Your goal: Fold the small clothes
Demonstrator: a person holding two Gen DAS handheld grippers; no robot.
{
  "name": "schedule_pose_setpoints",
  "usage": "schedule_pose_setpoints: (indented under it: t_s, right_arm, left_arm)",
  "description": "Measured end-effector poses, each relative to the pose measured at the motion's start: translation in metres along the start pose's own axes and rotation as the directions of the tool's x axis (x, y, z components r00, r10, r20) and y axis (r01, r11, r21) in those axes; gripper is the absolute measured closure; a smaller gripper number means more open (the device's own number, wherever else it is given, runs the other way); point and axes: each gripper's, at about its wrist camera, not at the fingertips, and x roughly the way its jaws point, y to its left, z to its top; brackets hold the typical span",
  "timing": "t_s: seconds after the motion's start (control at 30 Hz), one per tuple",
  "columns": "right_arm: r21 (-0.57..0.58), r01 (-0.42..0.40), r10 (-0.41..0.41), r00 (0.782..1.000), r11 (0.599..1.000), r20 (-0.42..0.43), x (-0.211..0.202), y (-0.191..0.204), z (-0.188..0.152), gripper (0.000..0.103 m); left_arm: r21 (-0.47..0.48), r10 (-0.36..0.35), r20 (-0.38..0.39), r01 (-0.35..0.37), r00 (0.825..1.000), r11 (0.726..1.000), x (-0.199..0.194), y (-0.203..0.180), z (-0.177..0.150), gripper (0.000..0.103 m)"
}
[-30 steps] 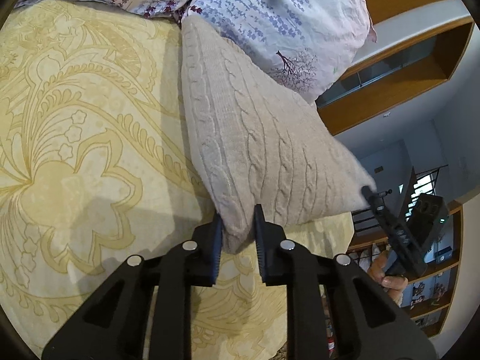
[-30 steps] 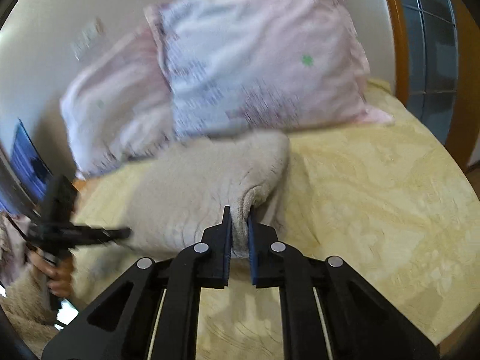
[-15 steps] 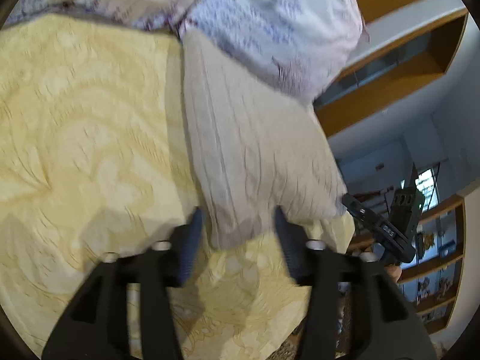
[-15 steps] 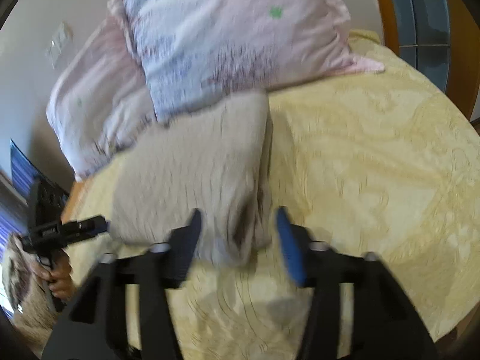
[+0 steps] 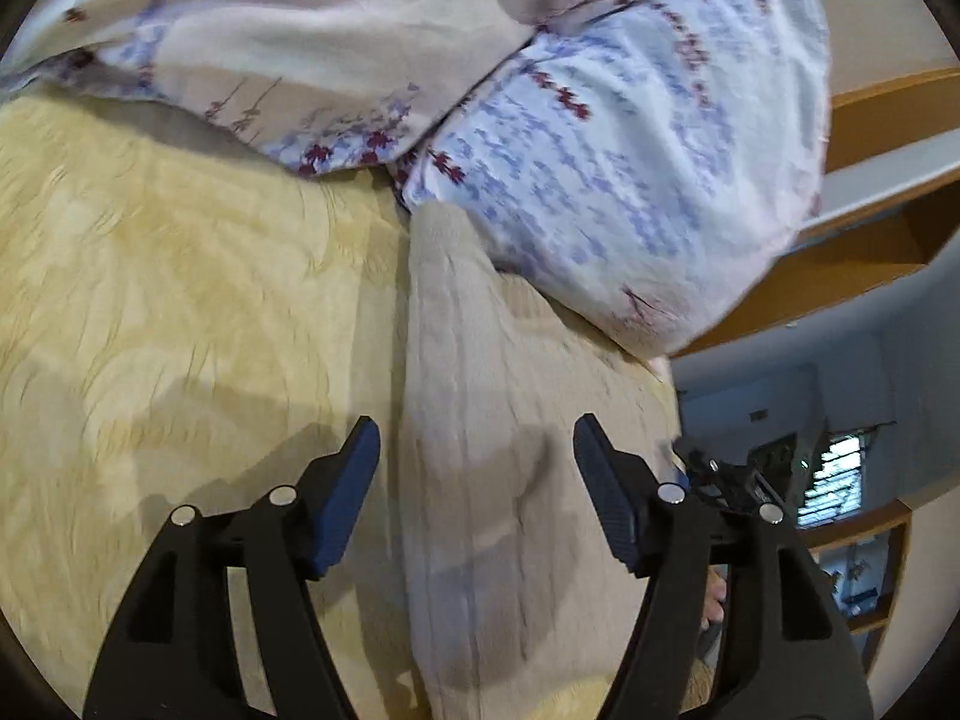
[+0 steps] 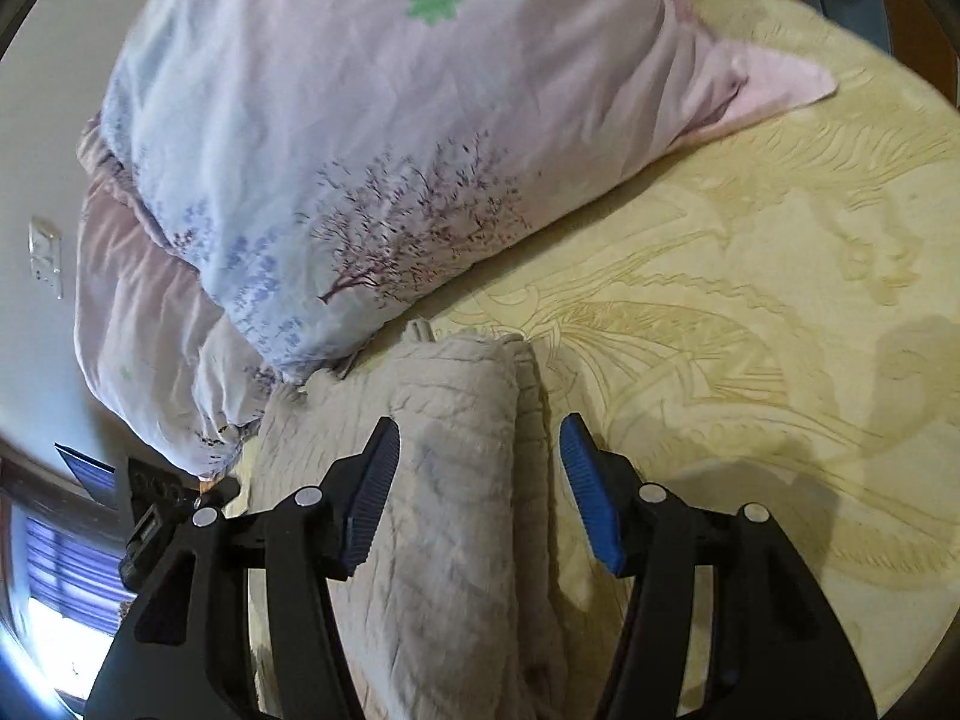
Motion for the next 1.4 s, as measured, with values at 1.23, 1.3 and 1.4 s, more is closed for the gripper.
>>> schedule_pose_setpoints:
  t_s: [1.23, 1.3, 1.4]
  right_arm:
    - [-0.123, -0.024, 0.031, 0.998, 0.992, 0.060, -0.053, -0.010, -0.055, 0.069]
    - [-0.128, -0.019, 0.026, 0.998, 0.992, 0.049, -0.053, -0.008, -0.059, 0.069]
    - [-0.143, -0.018, 0.024, 0.999, 0.990, 0.039, -0.046, -0.001, -0.065, 0.069]
  left_arm:
    - [0.239, 0.048, 0.059, -0.061, 0.997, 0.969, -0.038, -0.032, -0.068, 0.025]
    - [0.265, 0.086, 0.055, -0.098, 0.995, 0.959, -0.031, -0.038, -0.076, 0.024]
    - [0.295, 0.168, 0.050, -0.176, 0.984, 0.939, -0.019, -0.045, -0.086, 0.024]
